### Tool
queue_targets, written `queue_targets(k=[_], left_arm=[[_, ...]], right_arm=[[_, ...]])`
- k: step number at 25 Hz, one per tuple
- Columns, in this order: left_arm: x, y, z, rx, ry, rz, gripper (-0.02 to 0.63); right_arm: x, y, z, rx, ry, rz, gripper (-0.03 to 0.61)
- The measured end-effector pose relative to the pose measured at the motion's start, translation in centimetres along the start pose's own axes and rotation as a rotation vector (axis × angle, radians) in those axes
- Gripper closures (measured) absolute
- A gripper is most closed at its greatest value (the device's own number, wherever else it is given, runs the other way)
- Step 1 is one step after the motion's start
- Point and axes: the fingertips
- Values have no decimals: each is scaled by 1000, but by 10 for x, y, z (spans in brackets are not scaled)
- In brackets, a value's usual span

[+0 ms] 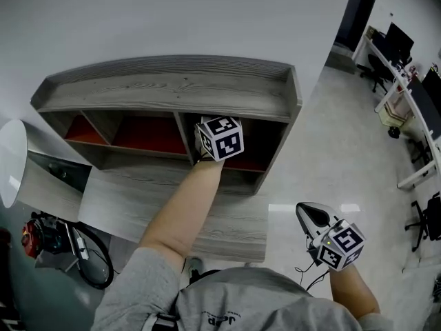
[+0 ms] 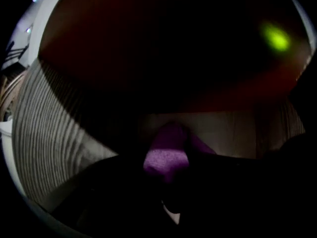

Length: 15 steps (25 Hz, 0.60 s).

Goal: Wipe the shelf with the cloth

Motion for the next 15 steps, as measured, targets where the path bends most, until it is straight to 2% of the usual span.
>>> queue_targets(k=[2,4,5,7,10,12,13,15], left_arm=[[-5,1,-37,97,54,-21,546],[-10,4,-91,190,154,-35,545],[-12,7,-116,219,204,-39,545],[-14,10,-146,210,277,-46,536],[-16,12,-153,221,333,-71,535],[-18,19,-145,213,355,-56,537],[-17,25,-131,177,339,-31,537],[-12,48,-89,81,248,45,537]], right_arm=[[-5,3,-8,14,6,-1,557],[-8,6,-12,21,14,-1,557],[-9,9,-14,24,19,-1,557],[-11,13,-19,31,29,-1,557],[-13,16,-26,42,37,0,557],[-11,15,-26,46,32,-4,557],[-10,14,-24,47,26,-6,557],[-5,11,-18,42,11,-6,557]])
Point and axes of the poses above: the fingertips, and each gripper's own axes: x forward along the fingers, z to its left, y out of its underside, and after that the axes turned 12 degrees about z, right-handed
